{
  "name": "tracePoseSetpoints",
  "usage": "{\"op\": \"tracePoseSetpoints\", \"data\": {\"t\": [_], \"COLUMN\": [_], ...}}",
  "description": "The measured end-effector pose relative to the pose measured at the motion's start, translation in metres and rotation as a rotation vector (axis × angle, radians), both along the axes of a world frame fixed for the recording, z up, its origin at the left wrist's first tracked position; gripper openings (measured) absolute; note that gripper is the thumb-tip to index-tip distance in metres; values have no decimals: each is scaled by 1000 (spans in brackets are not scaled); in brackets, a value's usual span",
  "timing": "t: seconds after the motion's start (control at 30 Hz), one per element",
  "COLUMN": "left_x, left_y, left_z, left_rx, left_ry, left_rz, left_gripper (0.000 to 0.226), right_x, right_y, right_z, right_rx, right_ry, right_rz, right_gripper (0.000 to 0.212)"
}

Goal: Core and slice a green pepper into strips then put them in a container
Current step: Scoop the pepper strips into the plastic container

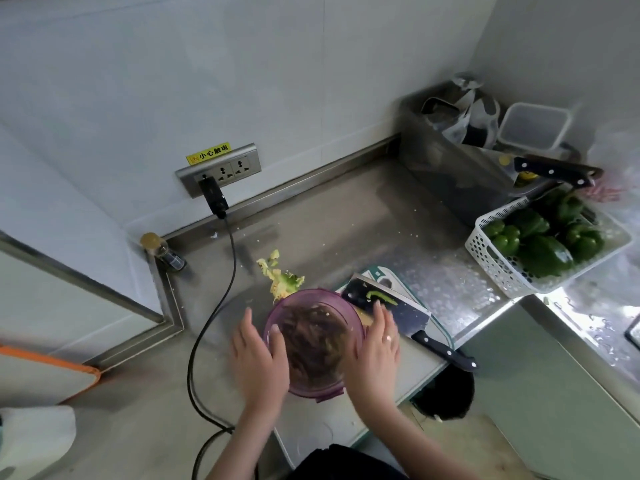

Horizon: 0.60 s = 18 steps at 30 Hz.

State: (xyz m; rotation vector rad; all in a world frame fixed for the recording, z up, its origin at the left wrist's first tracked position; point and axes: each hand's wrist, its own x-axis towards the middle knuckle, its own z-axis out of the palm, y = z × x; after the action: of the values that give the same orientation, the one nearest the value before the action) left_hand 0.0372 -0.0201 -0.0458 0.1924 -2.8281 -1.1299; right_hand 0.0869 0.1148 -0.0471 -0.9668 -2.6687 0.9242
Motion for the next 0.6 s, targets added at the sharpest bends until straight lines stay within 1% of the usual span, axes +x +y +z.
{"op": "tracePoseSetpoints", "data": {"t": [0.07, 0.1, 0.13, 0.2, 0.3, 0.4, 0.47, 0.5, 0.57, 0.6], "left_x": [-9, -10, -9, -8, -8, -9, -10, -12, -14, -14], "left_y": [2, 6, 10, 15, 15, 16, 15, 11, 2, -2], "left_z": [-9, -13, -15, -14, -15, -14, -10, -8, -3, -2], "left_rx": [-47, -85, -120, -127, -146, -141, -60, 32, 274, 366], "left_ry": [-1, 10, 27, 50, 76, 52, 8, -47, -229, -331], "left_rz": [-155, -190, -202, -171, -157, -167, -150, -120, -25, 24], "left_gripper": [55, 54, 53, 49, 38, 39, 39, 39, 40, 41], "right_x": [16, 17, 16, 11, 8, 4, 6, 9, 15, 18], "right_y": [-15, -17, -16, -11, -5, -1, 4, 5, 5, 4], "right_z": [-7, -10, -12, -12, -13, -15, -14, -11, -9, -9], "right_rx": [-184, -227, -242, -231, -239, -240, -300, -386, -606, -693], "right_ry": [-73, -52, -24, -16, 0, 17, 14, 9, 20, 27], "right_rz": [-7, 6, 7, 3, -31, -60, -63, -82, -164, -185], "right_gripper": [60, 61, 61, 59, 48, 40, 41, 45, 48, 41]}}
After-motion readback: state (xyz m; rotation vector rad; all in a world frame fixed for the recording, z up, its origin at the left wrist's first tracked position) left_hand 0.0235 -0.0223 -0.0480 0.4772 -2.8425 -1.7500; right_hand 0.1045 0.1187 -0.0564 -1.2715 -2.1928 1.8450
